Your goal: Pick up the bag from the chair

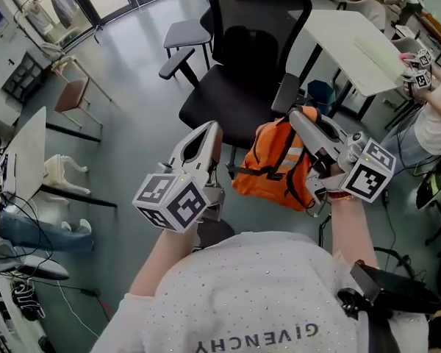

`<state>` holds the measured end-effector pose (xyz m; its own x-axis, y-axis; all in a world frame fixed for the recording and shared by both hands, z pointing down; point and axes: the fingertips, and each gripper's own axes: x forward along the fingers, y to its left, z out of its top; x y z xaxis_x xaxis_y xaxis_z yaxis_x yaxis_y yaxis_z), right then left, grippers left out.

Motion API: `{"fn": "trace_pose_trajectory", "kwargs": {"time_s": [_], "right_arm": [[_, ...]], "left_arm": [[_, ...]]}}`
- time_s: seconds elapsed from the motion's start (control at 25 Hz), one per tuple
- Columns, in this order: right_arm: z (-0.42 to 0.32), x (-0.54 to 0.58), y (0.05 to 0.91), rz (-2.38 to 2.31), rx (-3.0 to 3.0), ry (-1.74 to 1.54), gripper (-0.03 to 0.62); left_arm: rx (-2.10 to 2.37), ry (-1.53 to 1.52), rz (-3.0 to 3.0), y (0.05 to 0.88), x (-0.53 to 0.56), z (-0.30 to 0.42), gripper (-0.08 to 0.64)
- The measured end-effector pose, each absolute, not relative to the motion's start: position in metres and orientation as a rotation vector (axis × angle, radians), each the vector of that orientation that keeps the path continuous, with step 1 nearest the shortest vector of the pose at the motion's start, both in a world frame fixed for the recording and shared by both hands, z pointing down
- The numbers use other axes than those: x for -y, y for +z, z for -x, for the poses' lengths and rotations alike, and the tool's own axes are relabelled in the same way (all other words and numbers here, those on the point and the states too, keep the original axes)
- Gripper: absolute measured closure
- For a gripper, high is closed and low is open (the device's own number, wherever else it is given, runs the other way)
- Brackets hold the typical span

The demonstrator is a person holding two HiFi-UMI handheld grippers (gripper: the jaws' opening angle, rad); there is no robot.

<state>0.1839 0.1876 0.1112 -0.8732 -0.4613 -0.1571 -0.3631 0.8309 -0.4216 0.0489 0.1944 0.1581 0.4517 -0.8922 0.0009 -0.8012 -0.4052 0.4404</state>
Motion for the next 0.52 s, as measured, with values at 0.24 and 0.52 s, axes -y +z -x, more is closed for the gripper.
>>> {"fn": "trace_pose_trajectory", "kwargs": {"time_s": [0.24,0.52], "right_arm": [[-0.188,-0.183,0.124,0.645,-2.776,-0.585,0.568],[-0.192,-0.178,0.137,0.661,-2.784,-0.606,0.568]], "left_arm": [[1.453,-0.311,-2.296,0.170,-0.198,-0.047,0.548],[1.468,-0.299,-2.263,0.180,-0.197,-0.047,0.548]]}}
